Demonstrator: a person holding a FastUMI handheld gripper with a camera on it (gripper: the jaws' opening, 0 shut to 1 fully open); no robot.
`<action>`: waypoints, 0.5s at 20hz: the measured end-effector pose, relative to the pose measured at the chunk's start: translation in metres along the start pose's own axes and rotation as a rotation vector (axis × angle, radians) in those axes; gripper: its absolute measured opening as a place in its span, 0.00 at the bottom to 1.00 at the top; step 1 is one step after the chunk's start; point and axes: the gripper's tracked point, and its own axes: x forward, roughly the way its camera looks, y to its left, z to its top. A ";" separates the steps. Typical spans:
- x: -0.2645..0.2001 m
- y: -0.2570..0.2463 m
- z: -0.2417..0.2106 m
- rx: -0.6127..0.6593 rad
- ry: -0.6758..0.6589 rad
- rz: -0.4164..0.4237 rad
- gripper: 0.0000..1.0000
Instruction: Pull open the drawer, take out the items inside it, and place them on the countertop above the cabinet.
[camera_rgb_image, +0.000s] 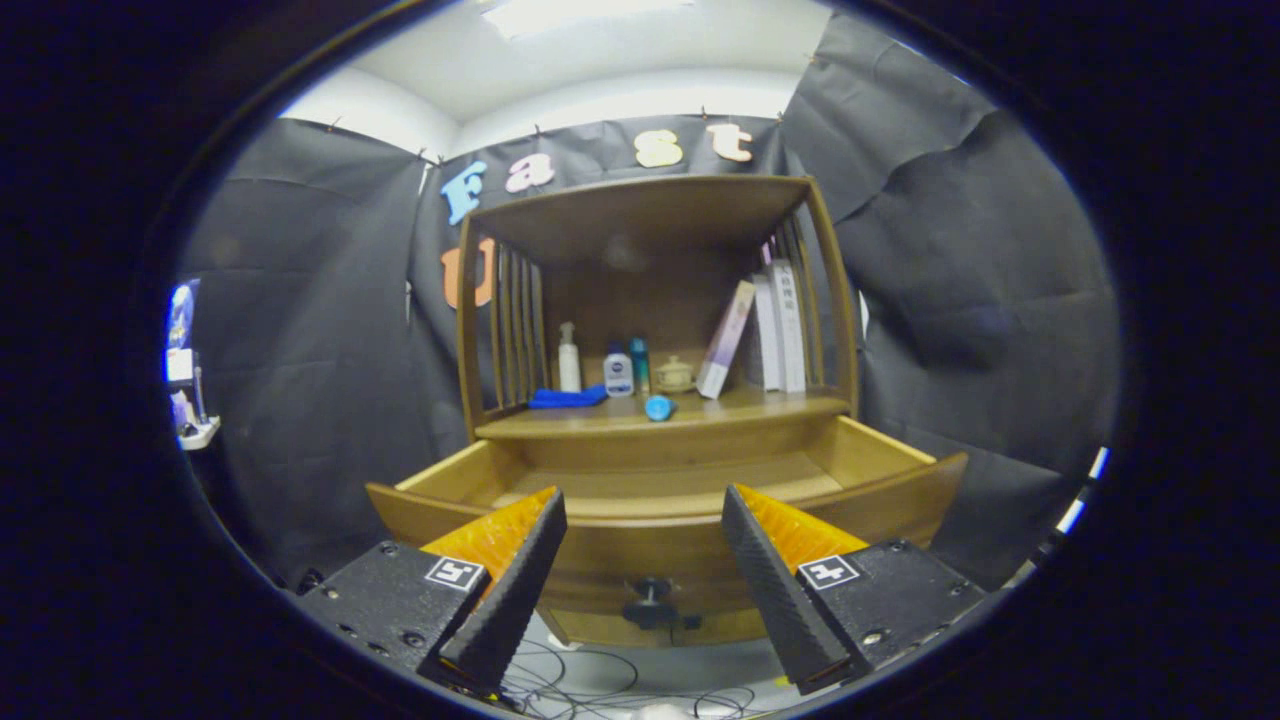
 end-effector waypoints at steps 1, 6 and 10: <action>0.001 -0.003 -0.009 -0.003 0.012 -0.007 0.99; 0.007 0.001 -0.057 -0.041 0.105 -0.015 0.99; 0.019 0.005 -0.069 -0.079 0.116 -0.028 0.99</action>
